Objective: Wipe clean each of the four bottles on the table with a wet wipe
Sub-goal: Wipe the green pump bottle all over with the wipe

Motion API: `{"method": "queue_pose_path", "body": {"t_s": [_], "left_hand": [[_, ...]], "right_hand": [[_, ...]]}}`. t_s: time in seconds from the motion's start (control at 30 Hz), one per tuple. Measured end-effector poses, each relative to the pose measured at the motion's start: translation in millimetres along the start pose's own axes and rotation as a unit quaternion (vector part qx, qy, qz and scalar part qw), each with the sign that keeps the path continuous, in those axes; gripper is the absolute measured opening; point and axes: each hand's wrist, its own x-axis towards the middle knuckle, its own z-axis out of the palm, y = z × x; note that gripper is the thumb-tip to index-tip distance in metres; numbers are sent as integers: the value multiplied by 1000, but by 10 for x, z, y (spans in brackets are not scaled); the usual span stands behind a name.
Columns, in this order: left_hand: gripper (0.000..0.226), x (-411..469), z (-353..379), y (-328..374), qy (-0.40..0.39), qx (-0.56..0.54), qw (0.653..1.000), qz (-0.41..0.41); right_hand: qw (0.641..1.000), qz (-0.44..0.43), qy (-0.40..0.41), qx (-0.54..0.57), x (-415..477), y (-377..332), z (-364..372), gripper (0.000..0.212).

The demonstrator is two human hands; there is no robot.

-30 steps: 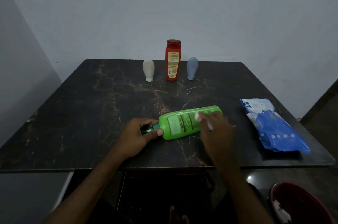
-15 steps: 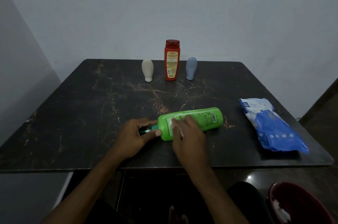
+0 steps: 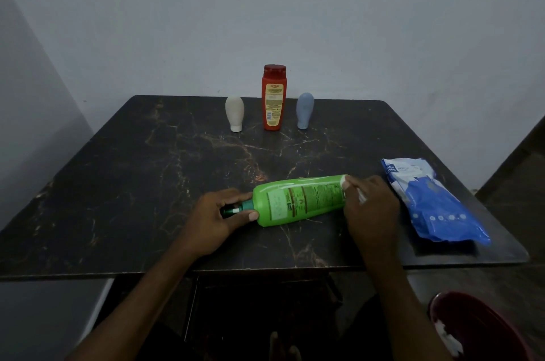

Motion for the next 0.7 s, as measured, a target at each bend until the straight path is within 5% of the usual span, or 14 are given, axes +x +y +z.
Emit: {"method": "queue_pose_path", "body": {"t_s": [0.2, 0.33, 0.47, 0.7], "left_hand": [[40, -25, 11, 24, 16, -5, 1000, 22], [37, -21, 7, 14, 25, 3, 999, 36], [37, -27, 11, 16, 27, 8, 999, 45], [41, -34, 21, 33, 32, -6, 998, 50]], "right_hand": [[997, 40, -23, 64, -252, -512, 147, 19], [989, -94, -63, 95, -605, -977, 330, 22], [985, -123, -73, 102, -589, -949, 320, 24], [1000, 1, -16, -16, -126, -85, -49, 26]]}}
